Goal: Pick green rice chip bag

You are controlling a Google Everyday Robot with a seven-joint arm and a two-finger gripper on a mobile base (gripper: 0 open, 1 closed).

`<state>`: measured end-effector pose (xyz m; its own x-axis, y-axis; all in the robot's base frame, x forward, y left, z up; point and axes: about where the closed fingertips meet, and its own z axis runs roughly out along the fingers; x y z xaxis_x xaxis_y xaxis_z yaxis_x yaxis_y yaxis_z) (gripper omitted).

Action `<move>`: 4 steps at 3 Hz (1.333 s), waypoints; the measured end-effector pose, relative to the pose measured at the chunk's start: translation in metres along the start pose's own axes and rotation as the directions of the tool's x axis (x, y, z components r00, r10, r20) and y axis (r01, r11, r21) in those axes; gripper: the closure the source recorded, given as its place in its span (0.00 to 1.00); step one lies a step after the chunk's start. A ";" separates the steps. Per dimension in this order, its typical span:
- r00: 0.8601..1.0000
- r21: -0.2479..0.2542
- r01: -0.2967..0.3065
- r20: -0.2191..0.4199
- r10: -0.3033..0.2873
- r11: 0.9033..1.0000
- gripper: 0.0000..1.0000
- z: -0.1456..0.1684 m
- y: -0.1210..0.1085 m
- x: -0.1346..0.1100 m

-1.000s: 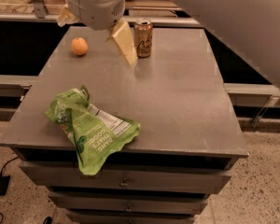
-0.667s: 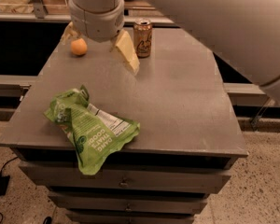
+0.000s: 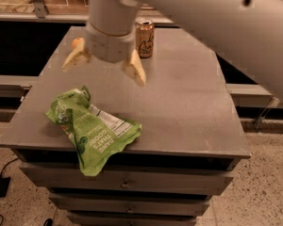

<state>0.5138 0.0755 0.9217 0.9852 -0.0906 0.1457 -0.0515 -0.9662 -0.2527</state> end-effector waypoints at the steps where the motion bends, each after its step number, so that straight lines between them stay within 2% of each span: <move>1: 0.998 0.084 0.008 -0.066 -0.002 0.996 0.00 -0.007 0.021 0.017; 2: 0.995 0.000 0.082 -0.052 -0.082 0.997 0.00 0.008 0.009 0.008; 3: 0.978 -0.126 0.207 0.013 -0.207 0.970 0.00 0.033 -0.011 -0.009; 4: 0.949 -0.152 0.314 0.062 -0.308 0.937 0.00 0.049 -0.024 -0.022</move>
Offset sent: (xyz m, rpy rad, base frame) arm -0.0138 0.0329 -0.0363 -0.2149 -0.0113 0.2336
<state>0.5014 0.1126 0.8774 0.9614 0.2264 0.1566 0.2360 -0.9707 -0.0456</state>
